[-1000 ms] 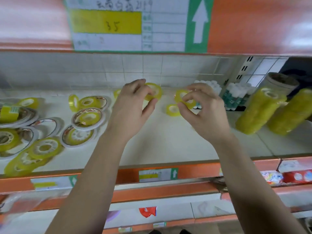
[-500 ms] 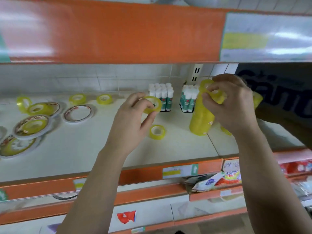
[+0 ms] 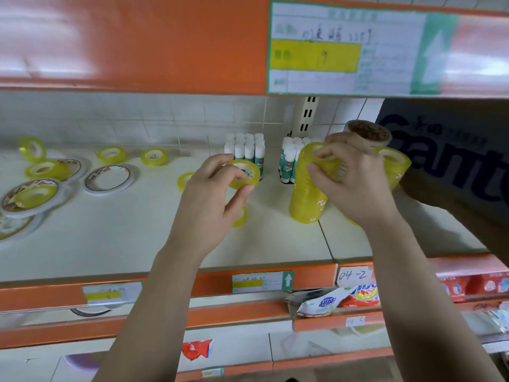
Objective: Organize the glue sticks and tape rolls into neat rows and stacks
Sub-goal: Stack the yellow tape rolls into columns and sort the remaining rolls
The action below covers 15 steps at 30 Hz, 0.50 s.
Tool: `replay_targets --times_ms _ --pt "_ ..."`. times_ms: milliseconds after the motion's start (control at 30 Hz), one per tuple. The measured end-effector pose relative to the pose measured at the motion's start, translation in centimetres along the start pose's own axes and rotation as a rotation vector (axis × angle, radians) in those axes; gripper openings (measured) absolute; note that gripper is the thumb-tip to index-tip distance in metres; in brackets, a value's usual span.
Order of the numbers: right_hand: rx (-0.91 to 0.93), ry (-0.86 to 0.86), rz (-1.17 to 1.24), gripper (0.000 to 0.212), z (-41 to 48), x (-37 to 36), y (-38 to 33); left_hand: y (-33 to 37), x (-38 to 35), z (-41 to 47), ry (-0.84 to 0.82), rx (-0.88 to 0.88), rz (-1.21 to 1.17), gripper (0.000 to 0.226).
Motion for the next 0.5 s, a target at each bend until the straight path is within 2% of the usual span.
replay_targets --times_ms 267,500 --pt "0.018 0.084 0.009 0.021 0.2 1.6 0.2 1.5 -0.4 0.5 0.006 -0.024 0.002 0.016" --pt "-0.032 0.174 -0.033 0.017 -0.7 5.7 3.6 4.6 -2.1 1.5 0.030 -0.071 -0.051 0.026"
Point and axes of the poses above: each hand's wrist, its own z-axis towards the middle knuckle, its own x-axis out of the back of the hand, y = z × x, the point moved 7 cm from there along z, towards the middle knuckle, and after that the axes turned 3 degrees about -y, right-handed, at the moved point
